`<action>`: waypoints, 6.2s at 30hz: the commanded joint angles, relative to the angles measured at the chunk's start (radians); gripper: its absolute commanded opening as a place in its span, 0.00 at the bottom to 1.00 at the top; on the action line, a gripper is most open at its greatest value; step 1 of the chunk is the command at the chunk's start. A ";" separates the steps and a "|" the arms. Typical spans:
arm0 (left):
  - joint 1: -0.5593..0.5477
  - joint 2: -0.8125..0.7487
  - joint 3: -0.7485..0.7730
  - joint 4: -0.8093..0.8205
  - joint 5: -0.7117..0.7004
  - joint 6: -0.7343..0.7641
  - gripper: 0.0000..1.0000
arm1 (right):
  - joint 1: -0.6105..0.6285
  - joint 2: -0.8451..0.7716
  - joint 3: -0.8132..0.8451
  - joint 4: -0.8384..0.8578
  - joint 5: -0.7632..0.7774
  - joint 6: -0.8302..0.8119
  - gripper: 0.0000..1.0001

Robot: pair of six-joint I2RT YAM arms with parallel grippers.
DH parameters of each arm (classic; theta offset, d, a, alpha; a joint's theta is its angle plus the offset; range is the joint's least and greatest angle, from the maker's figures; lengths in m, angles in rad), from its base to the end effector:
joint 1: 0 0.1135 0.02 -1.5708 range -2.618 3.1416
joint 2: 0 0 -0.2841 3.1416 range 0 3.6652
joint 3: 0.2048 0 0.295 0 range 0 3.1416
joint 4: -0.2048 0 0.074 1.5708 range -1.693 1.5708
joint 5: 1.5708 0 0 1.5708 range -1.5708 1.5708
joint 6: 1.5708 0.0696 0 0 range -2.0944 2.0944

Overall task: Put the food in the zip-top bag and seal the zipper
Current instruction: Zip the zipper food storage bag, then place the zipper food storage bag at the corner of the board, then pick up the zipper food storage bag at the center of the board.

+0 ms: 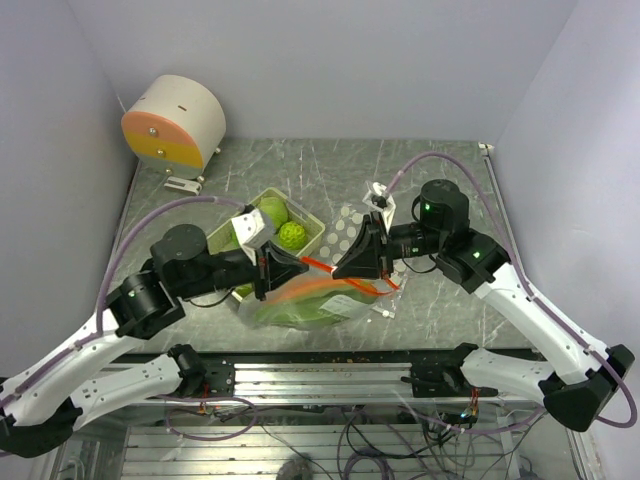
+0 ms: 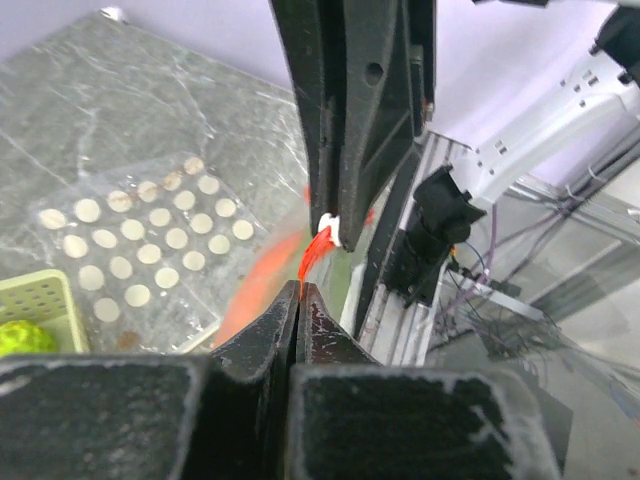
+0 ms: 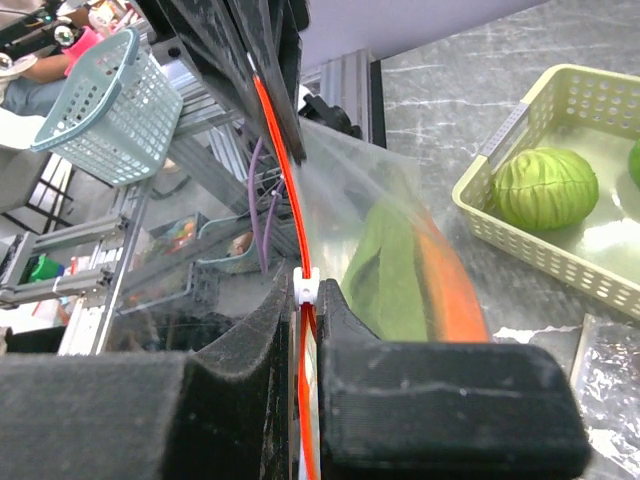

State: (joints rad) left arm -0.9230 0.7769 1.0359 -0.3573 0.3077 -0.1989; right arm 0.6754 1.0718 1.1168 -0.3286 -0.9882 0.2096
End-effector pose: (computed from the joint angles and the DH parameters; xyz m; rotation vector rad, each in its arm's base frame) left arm 0.1165 -0.1889 0.4309 0.8594 1.5669 -1.0856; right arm 0.1804 0.2190 0.4045 -1.1578 1.6325 1.4993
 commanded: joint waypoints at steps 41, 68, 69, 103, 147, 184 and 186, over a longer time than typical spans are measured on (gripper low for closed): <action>0.001 -0.302 0.197 -0.123 -0.492 0.061 0.07 | -0.004 -0.076 0.021 -0.114 0.256 -0.044 0.18; 0.002 -0.147 0.088 0.159 -1.659 0.273 0.07 | -0.005 -0.032 -0.102 0.147 0.608 0.214 0.99; 0.003 -0.142 0.062 0.243 -1.694 0.336 0.07 | -0.005 -0.022 -0.105 0.152 0.607 0.215 0.99; 0.353 -0.111 -0.100 -0.002 -0.671 -0.127 0.96 | 0.026 0.297 -0.221 -0.298 1.141 0.361 0.97; 0.353 -0.213 -0.195 -0.046 -0.503 -0.231 0.86 | 0.122 0.372 -0.172 -0.262 1.349 0.400 0.06; 0.352 -0.178 -0.267 0.028 -0.362 -0.254 0.84 | -0.059 0.426 -0.362 -0.106 1.272 0.465 0.00; 0.352 -0.169 -0.266 0.031 -0.348 -0.255 0.82 | -0.056 0.371 -0.352 -0.094 1.238 0.428 0.00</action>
State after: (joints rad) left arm -0.5785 0.5949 0.7761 -0.3660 -0.0887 -0.4461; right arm 0.6209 1.5177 0.7753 -0.4126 0.2718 0.6926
